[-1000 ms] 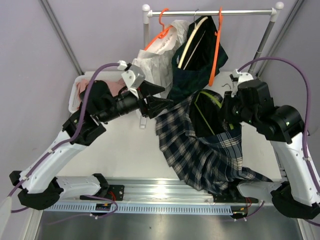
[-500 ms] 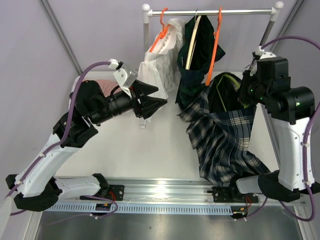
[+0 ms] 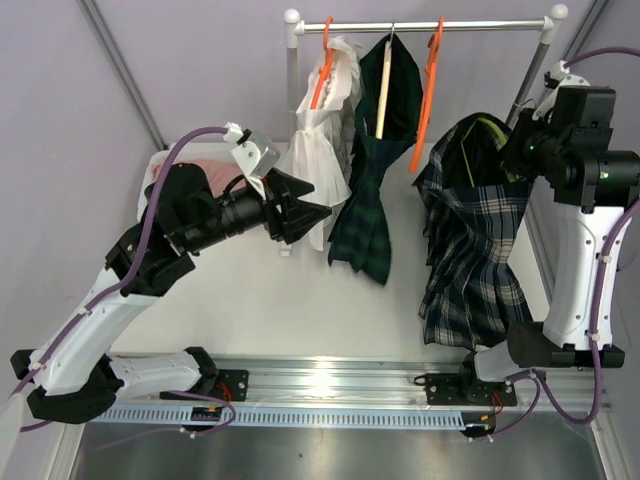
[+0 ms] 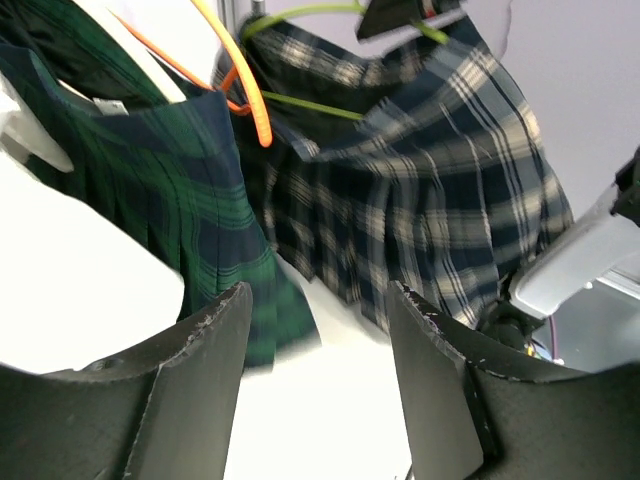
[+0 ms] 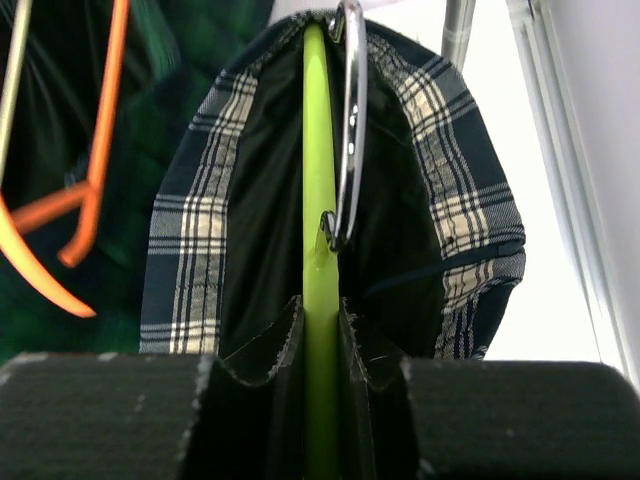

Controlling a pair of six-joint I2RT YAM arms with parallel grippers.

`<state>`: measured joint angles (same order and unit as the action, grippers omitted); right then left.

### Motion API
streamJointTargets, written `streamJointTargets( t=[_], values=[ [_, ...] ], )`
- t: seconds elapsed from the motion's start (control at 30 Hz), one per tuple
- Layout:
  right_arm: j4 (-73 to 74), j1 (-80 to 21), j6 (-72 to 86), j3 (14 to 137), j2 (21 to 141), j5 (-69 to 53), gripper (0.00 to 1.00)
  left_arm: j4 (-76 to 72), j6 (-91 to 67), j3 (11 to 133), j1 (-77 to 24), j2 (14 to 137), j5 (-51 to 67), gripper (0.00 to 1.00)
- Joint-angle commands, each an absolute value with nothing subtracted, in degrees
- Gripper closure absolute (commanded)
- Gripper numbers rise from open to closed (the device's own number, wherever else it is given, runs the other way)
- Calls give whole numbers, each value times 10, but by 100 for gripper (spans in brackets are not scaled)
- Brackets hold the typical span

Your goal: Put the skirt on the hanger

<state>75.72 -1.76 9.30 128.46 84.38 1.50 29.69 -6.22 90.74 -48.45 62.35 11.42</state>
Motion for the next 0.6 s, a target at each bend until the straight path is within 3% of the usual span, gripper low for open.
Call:
streamJointTargets(
  t=[0.0,0.2,0.57],
  values=[
    [601,23,74,1290,839,-98,100,287,-79,895,-481,605,127,38],
    [506,51,66,1298,861,-153,100,287,-79,864,-481,591,133,38],
    [385,66,73,1303,889,-134,100,286,-69,840,-481,577,126,39]
  ],
)
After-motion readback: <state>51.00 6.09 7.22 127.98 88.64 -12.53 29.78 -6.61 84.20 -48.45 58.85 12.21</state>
